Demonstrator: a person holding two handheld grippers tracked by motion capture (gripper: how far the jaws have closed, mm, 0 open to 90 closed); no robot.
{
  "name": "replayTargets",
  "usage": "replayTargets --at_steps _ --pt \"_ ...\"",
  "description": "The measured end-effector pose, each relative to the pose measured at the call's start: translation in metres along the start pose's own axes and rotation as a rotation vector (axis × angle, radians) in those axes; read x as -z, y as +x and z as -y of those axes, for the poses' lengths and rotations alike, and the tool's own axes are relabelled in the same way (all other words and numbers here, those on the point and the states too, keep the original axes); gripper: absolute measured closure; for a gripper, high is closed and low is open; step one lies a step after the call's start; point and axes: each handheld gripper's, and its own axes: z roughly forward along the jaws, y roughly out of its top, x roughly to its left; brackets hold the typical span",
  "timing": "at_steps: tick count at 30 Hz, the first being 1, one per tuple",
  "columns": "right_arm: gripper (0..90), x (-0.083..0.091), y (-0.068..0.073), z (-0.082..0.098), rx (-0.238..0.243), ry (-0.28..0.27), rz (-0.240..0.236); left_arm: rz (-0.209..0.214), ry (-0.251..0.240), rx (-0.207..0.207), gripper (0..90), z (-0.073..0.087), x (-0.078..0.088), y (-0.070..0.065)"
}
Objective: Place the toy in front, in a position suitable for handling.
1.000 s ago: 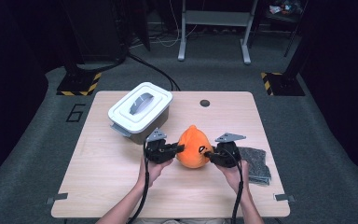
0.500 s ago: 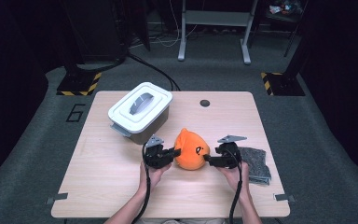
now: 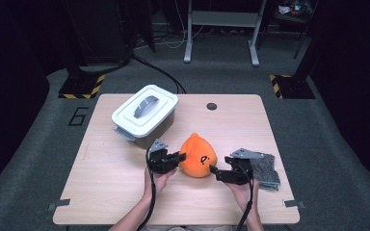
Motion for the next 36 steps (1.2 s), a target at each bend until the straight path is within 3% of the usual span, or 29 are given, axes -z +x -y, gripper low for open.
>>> replayTargets --at_steps 4,10,12,14,15,17,19,20,22,23,27,29,32,36 --pt "27.1 -0.012 0.015 0.003 0.023 -0.007 0.026 0.001 0.001 -0.006 74.8 0.0 -0.001 0.0" --pt "35.7 -0.026 0.01 0.001 0.005 0.035 0.035 0.011 0.028 -0.036 68.2 -0.005 -0.002 0.005" --pt "36.8 -0.027 0.008 0.0 0.002 0.044 0.033 0.026 0.041 -0.067 61.9 -0.008 -0.001 0.007" --pt "37.0 -0.028 0.006 0.0 0.005 0.048 0.026 0.02 0.04 -0.118 51.9 -0.015 0.002 0.009" --pt "37.8 -0.029 0.005 0.0 0.004 0.054 0.027 0.037 0.05 -0.145 49.3 -0.018 0.003 0.01" --pt "38.2 -0.03 0.003 0.0 -0.003 0.06 0.031 0.025 0.052 -0.193 44.0 -0.027 0.005 0.011" --pt "38.1 -0.031 0.0 0.0 -0.004 0.061 0.031 0.021 0.074 -0.218 42.1 -0.033 0.003 0.013" --pt "38.1 -0.032 -0.001 -0.001 -0.001 0.062 0.031 0.042 0.096 -0.245 41.0 -0.037 0.001 0.016" --pt "38.2 -0.032 -0.001 -0.002 -0.004 0.06 0.031 0.052 0.145 -0.257 38.9 -0.04 -0.005 0.019" --pt "38.1 -0.033 -0.002 -0.002 0.003 0.057 0.026 0.104 0.194 -0.253 38.5 -0.04 -0.011 0.023" --pt "38.1 -0.036 -0.004 -0.003 0.001 0.071 0.028 0.156 0.235 -0.238 40.9 -0.037 -0.018 0.028" --pt "39.2 -0.037 -0.005 -0.003 0.001 0.071 0.019 0.17 0.244 -0.23 46.6 -0.035 -0.019 0.029" --pt "46.6 -0.041 -0.004 -0.004 0.009 0.078 0.004 0.163 0.247 -0.23 56.0 -0.03 -0.022 0.028" --pt "59.8 -0.046 -0.001 -0.004 0.027 0.08 0.02 0.164 0.23 -0.201 67.1 -0.026 -0.023 0.029"
